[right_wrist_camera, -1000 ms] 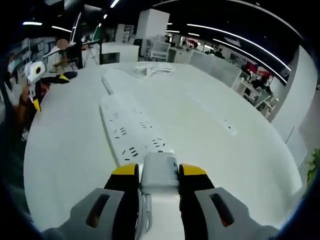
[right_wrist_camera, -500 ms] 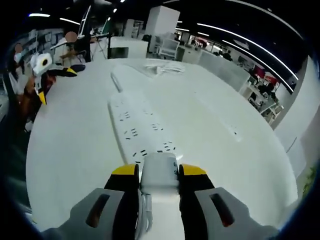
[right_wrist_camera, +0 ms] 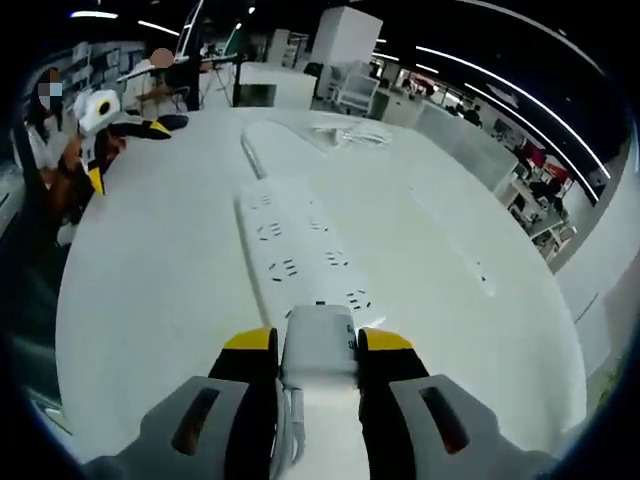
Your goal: Straighten the power strip on the desk, plug the charger into it
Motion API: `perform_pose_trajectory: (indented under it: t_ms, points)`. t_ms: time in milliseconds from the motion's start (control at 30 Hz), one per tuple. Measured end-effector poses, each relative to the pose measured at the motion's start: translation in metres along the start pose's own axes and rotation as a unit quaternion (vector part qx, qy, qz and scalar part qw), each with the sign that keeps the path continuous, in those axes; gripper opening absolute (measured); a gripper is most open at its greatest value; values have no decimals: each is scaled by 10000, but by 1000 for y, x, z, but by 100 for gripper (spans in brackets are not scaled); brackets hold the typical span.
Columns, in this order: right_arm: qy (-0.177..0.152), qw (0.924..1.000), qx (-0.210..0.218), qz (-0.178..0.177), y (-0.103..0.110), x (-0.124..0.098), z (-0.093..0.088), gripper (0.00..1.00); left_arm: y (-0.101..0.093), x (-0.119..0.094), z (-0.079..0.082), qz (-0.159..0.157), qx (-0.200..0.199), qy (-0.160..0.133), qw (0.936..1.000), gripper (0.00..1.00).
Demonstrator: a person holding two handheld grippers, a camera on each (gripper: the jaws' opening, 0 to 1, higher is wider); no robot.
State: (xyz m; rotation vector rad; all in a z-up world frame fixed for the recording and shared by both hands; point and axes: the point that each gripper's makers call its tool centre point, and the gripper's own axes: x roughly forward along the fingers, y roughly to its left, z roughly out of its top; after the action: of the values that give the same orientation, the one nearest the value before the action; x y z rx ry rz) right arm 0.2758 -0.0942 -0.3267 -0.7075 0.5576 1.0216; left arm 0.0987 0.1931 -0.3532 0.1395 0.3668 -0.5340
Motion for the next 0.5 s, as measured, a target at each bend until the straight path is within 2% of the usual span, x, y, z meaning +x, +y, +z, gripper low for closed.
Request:
perform_pose_trajectory:
  t_ms: [500]
  points:
    - [287, 9991, -289, 84, 4, 7, -6, 28, 3, -2, -2, 31, -36, -3, 10000, 100]
